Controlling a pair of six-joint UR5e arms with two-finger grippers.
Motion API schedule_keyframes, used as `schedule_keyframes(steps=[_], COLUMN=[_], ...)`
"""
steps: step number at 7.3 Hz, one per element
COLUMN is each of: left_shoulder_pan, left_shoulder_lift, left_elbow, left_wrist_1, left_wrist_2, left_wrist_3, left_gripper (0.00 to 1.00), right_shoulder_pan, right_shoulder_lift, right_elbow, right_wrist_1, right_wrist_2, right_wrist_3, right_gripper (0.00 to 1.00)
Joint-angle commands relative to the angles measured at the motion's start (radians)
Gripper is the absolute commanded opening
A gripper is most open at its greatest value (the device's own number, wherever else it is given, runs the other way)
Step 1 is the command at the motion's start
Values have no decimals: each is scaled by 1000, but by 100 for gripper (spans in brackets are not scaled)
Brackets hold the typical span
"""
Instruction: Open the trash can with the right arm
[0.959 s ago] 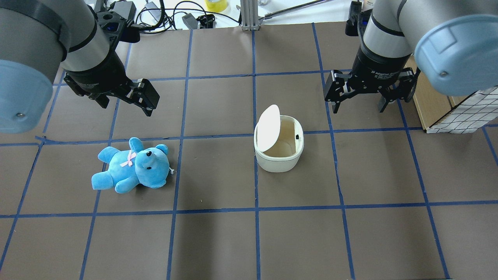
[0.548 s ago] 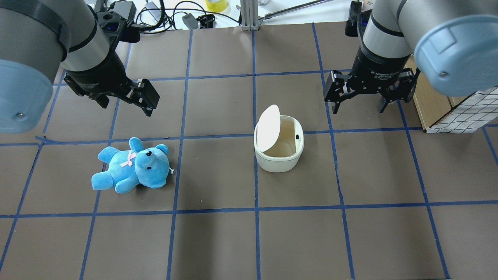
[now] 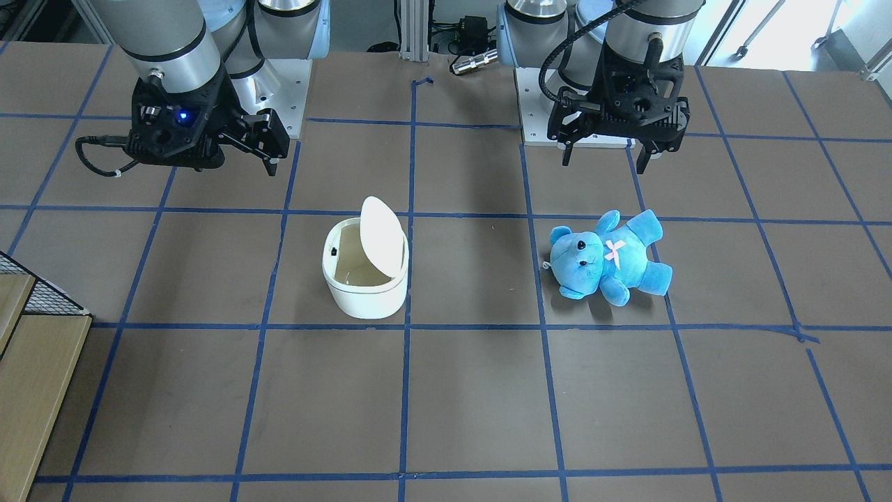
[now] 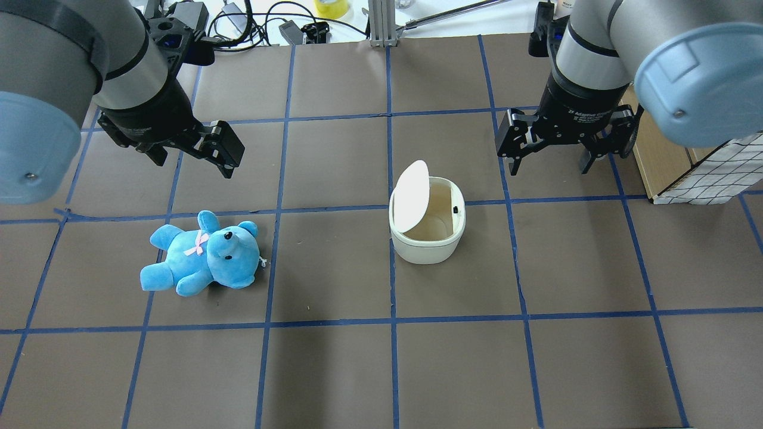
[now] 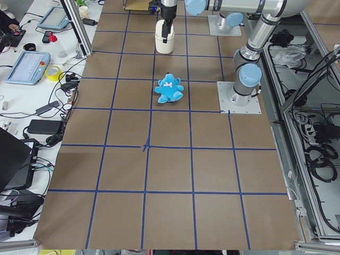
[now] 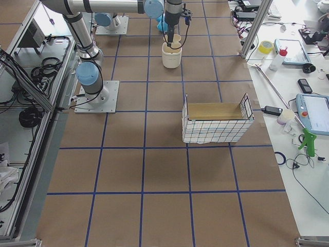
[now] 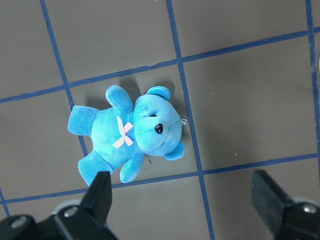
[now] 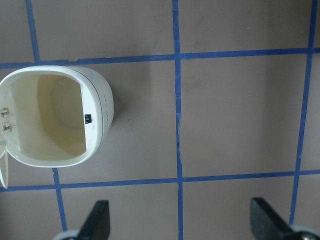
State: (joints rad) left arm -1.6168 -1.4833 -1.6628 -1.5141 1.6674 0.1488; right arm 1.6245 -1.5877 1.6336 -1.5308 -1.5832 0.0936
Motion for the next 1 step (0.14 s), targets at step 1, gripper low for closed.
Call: schedule_keyframes(steps=[1], left_shoulder_pan=[0], left_shoulder_lift=[0], left_elbow=[0], left_wrist_1=[0], left_wrist_2=[0], left_wrist_3=[0], left_gripper=[100], right_shoulder_pan=[0], right_shoulder_lift=[0], right_elbow=[0], right_wrist_1=[4], right_wrist_2=[0], right_wrist_3=[0], right_gripper=[100])
